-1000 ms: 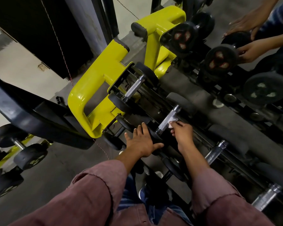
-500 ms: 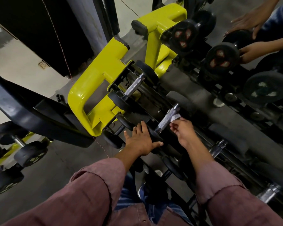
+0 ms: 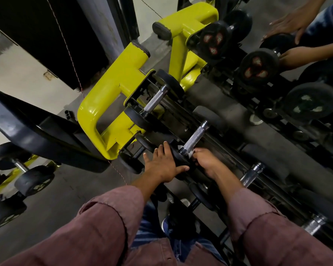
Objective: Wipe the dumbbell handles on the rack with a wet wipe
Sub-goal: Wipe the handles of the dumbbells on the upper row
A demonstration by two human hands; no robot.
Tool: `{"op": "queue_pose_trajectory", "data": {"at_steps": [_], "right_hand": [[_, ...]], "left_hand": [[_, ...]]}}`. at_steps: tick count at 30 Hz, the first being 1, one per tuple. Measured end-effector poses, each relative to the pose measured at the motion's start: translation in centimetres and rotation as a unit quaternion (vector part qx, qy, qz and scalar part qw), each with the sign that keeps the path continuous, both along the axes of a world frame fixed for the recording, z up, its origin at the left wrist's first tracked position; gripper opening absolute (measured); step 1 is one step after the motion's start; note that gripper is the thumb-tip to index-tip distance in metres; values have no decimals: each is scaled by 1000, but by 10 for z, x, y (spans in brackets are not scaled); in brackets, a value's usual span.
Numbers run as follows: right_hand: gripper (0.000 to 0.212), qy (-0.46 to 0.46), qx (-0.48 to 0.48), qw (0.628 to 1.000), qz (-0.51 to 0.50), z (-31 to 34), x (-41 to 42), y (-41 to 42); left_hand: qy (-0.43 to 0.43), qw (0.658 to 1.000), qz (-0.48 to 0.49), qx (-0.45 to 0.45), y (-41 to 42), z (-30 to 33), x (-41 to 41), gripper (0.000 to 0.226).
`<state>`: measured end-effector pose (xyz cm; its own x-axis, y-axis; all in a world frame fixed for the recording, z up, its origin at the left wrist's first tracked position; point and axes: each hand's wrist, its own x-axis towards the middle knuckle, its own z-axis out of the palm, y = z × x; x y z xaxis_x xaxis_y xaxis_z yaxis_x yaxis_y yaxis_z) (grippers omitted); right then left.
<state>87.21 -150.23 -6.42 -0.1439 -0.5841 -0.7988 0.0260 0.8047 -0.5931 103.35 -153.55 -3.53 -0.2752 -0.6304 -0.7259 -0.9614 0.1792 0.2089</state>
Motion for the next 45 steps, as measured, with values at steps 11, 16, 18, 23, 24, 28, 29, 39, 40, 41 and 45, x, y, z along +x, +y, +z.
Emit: {"op": "queue_pose_trajectory", "data": {"at_steps": [11, 16, 18, 23, 24, 28, 29, 39, 40, 41, 45], "right_hand": [[8, 180, -90, 965, 170, 14, -9, 9], [23, 329, -255, 838, 353, 14, 13, -8], [26, 366, -265, 772, 447, 13, 16, -17], [25, 440, -262, 611, 604, 24, 11, -38], [25, 453, -249, 577, 633, 28, 11, -42], [31, 454, -141, 497, 726, 30, 18, -62], [34, 445, -105, 491, 742, 29, 20, -66], [17, 349, -91, 561, 746, 32, 10, -81], [16, 335, -108, 580, 735, 32, 6, -81], [12, 322, -124, 604, 718, 30, 1, -81], [28, 314, -178, 673, 645, 30, -6, -83]], "left_hand": [[12, 1000, 13, -17, 2, -7, 1, 126], [20, 999, 23, -10, 2, -7, 1, 119], [21, 999, 25, -7, 2, -7, 2, 122], [28, 999, 31, -13, 3, -11, 1, 125], [28, 999, 29, -14, 3, -13, 2, 126], [31, 999, 29, -9, 4, -14, 3, 127], [31, 999, 29, -9, 4, -12, 2, 127], [43, 998, 38, -2, 2, -13, 4, 127], [43, 998, 39, -3, 2, -13, 4, 127], [44, 998, 38, -6, 3, -14, 4, 127], [39, 999, 31, -13, 4, -18, 5, 128]]}}
